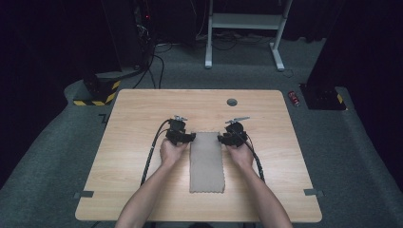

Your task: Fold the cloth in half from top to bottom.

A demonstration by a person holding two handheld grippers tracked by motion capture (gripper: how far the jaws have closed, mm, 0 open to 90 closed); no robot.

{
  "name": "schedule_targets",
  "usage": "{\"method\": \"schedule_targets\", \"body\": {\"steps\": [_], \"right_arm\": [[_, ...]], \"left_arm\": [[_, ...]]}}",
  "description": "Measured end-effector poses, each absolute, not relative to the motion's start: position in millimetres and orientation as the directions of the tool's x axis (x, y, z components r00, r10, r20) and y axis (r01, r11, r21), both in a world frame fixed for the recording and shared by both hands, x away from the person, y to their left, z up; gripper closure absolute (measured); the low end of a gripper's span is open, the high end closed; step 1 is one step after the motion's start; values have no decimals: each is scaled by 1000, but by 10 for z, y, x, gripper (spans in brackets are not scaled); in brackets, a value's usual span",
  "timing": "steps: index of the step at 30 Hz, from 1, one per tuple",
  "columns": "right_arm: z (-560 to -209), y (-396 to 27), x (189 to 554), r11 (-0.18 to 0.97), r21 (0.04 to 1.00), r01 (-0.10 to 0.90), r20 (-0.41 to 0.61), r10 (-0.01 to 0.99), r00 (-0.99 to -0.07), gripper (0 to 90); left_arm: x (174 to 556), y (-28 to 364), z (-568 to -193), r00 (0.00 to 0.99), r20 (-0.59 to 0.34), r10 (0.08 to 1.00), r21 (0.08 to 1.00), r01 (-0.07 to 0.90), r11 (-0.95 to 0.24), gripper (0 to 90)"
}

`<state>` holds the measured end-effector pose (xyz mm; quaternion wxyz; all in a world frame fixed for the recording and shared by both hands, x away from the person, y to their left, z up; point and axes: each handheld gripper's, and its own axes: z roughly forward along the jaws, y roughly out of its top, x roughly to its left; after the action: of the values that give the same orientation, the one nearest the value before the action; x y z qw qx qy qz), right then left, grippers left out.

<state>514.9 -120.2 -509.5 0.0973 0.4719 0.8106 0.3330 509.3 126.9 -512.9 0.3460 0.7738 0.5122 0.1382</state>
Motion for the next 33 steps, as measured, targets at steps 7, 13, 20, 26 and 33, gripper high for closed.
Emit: {"method": "schedule_targets", "body": {"steps": [7, 13, 20, 26, 33], "right_arm": [[-5126, -1120, 5242, 343, 666, 663, 114, 830, -545, 640], [-5135, -1074, 5238, 362, 672, 646, 86, 828, -553, 678], [-5144, -999, 5223, 388, 677, 626, 63, 816, -574, 825], [-5142, -982, 5207, 393, 675, 624, 62, 813, -578, 877], [-5026, -1039, 5138, 386, 691, 611, 86, 795, -600, 882]], "left_arm": [[5092, 1257, -5135, 450, -117, 885, 685, 682, -256, 507], [5094, 1243, -5140, 461, -107, 881, 691, 672, -268, 588], [5111, 1186, -5131, 503, -107, 857, 680, 666, -307, 775], [5129, 1227, -5154, 523, -159, 838, 683, 671, -289, 884], [5122, 1261, -5095, 545, -182, 819, 696, 660, -284, 893]]}}
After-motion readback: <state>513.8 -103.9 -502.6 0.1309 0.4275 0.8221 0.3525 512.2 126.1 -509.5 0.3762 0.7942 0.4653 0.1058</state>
